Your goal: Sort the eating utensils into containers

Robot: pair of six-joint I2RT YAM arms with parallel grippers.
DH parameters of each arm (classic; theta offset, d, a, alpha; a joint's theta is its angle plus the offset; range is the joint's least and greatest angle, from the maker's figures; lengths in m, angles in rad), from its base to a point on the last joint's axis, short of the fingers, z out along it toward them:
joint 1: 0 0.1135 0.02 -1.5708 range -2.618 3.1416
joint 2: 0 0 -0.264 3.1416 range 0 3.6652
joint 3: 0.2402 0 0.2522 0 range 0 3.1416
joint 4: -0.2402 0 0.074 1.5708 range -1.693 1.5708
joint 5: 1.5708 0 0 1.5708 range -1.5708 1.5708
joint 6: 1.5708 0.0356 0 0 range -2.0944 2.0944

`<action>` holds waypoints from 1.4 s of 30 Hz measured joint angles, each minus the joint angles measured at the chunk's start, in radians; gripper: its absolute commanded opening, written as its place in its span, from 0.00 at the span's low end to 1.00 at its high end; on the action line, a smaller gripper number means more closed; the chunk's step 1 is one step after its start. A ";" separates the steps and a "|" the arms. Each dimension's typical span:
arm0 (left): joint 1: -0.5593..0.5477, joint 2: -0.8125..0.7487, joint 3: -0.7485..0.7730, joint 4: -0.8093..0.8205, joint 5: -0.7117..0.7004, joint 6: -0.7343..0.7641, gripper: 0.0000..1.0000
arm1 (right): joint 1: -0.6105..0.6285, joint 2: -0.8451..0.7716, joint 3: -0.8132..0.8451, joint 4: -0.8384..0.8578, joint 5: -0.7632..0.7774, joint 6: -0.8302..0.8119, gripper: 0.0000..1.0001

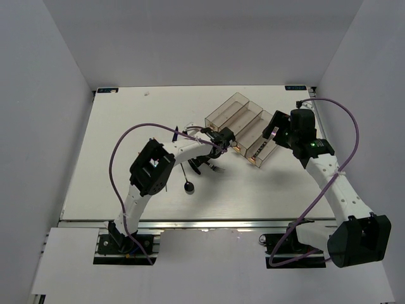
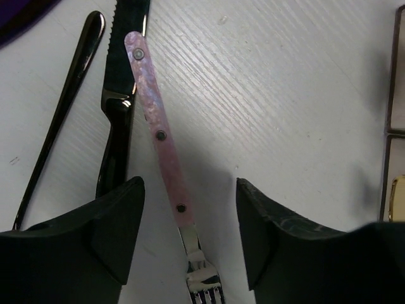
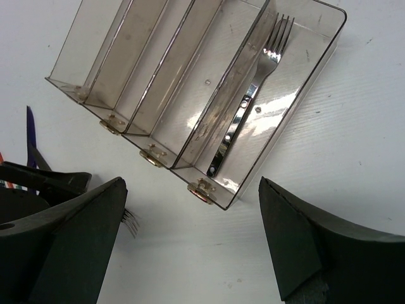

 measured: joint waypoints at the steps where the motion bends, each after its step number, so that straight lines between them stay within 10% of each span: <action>1: 0.000 0.000 -0.002 0.010 0.002 -0.002 0.65 | 0.000 -0.001 0.000 0.000 0.000 -0.002 0.89; 12: 0.000 0.005 -0.055 0.084 0.000 -0.002 0.24 | 0.000 -0.028 0.000 0.000 0.000 -0.012 0.89; 14: 0.000 -0.009 -0.079 0.111 -0.002 -0.006 0.00 | 0.000 -0.028 0.000 0.000 0.000 -0.012 0.89; 22: -0.015 -0.100 -0.199 0.164 0.003 0.031 0.00 | 0.000 -0.030 0.000 0.000 -0.012 -0.012 0.89; 33: -0.101 -0.389 -0.263 0.785 0.154 0.864 0.00 | -0.025 -0.182 0.055 -0.091 0.020 -0.027 0.89; 42: -0.096 0.124 0.313 0.965 0.725 1.410 0.00 | -0.041 -0.483 0.182 -0.240 0.079 -0.047 0.89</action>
